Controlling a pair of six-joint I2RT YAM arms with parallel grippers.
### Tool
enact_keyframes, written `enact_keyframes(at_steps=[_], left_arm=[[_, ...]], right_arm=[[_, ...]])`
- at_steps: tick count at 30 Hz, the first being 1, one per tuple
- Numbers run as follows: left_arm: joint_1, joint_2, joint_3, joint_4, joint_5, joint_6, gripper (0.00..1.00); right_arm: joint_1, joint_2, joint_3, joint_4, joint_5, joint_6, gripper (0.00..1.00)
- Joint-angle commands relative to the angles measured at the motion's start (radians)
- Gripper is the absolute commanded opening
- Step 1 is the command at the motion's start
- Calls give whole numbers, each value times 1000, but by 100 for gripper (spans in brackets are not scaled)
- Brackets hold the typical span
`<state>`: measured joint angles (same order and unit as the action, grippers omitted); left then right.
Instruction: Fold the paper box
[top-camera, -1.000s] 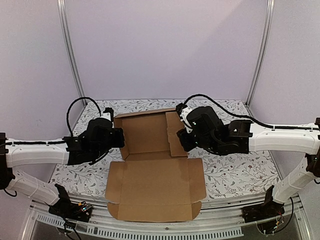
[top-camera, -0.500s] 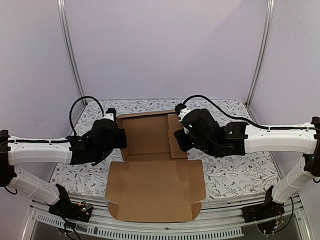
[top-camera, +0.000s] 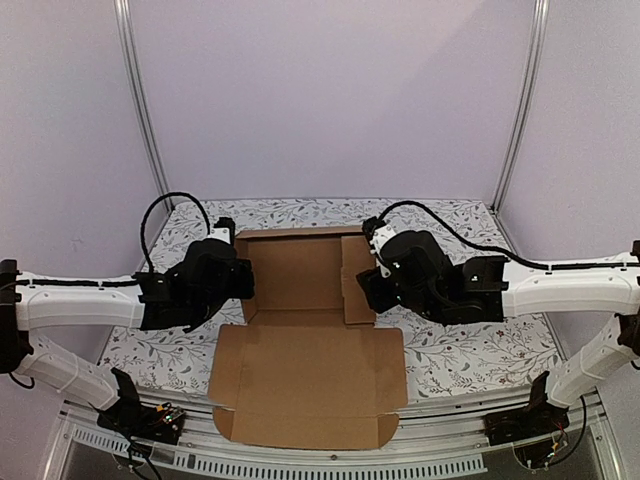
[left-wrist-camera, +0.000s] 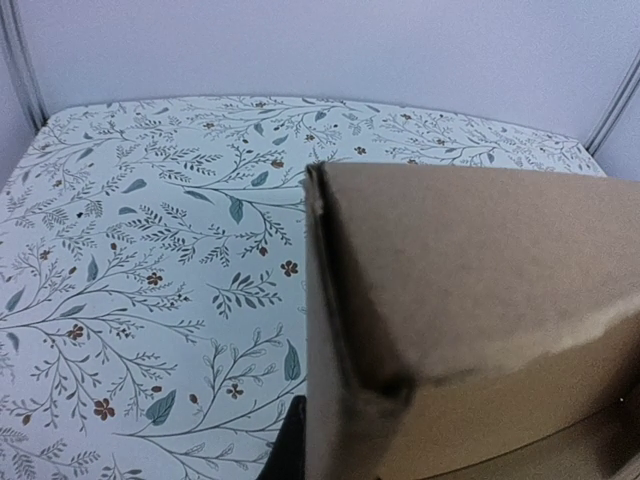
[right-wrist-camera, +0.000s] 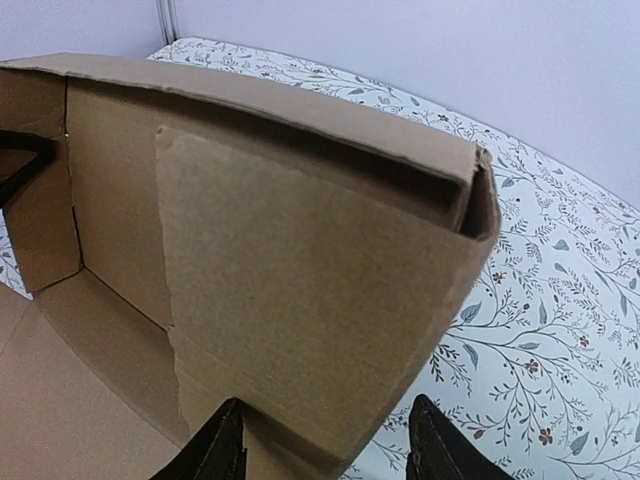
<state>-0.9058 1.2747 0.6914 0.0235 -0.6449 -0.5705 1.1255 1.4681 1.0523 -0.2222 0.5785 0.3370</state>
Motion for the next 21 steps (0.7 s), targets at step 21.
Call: enact_keyframes(at_steps=[21], left_arm=[[-42,20,39,13,1,-4,0]], right_arm=[[-28,-40,-87,157,-123,91,66]])
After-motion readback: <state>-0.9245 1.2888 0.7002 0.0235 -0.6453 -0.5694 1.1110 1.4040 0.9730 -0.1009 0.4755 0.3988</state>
